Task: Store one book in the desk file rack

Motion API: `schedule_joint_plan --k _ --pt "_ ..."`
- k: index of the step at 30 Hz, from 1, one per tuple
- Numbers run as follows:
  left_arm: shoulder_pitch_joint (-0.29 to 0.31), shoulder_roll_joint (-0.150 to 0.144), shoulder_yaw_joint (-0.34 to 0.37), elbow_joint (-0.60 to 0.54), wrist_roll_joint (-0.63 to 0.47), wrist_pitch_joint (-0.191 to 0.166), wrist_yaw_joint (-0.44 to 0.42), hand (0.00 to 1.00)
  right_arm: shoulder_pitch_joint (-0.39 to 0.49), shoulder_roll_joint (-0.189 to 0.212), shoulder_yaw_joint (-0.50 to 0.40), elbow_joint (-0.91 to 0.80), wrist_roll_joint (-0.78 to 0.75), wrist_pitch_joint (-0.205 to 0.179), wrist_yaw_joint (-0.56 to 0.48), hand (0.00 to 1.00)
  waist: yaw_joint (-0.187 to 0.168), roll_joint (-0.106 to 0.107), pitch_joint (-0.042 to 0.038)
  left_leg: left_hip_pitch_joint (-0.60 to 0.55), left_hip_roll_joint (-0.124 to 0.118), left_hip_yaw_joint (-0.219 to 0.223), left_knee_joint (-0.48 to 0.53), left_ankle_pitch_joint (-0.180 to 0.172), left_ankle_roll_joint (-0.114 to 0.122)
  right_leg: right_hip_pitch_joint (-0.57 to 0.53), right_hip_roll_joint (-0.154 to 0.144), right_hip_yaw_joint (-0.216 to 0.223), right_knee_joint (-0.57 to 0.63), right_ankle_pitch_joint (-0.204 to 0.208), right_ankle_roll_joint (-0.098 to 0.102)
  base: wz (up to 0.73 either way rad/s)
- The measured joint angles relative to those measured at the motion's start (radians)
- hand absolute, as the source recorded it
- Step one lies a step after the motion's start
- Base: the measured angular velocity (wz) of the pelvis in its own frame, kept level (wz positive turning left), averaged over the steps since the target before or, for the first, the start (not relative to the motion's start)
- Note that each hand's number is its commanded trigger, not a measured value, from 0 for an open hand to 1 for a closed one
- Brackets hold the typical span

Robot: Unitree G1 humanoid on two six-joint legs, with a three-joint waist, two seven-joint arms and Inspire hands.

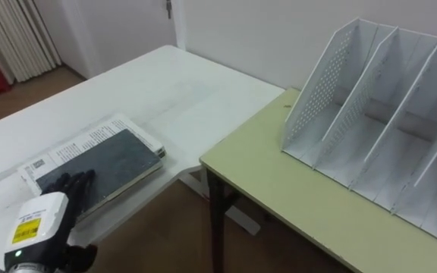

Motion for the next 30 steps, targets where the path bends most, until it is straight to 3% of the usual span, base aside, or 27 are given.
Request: schedule_joint_plan --k 10,24,30 --pt "-0.023 0.0 0.013 -0.027 -0.001 0.043 0.005 1.0 0.016 -0.022 0.002 -0.046 -0.018 0.033 -0.008 0.0 0.009 0.007 -0.0039 0.017 0.0 0.02 -0.008 0.001 0.001 0.003 0.001 0.032 -0.001 0.0 0.0 -0.05" --pt "-0.044 0.0 0.001 -0.018 -0.007 0.045 0.008 1.0 0.023 -0.034 0.012 -0.065 -0.023 0.034 -0.02 0.0 0.008 0.011 -0.002 0.026 0.0 0.022 -0.014 0.001 0.001 0.002 0.001 0.034 -0.002 -0.001 0.0 0.0" --pt "-0.066 -0.007 0.004 -0.003 -0.109 0.034 0.026 1.0 0.021 -0.035 0.013 -0.079 -0.034 0.034 -0.03 0.0 0.01 0.011 -0.0021 0.026 0.0 0.023 -0.012 0.001 0.001 0.001 0.001 0.035 -0.001 -0.001 0.0 0.0"
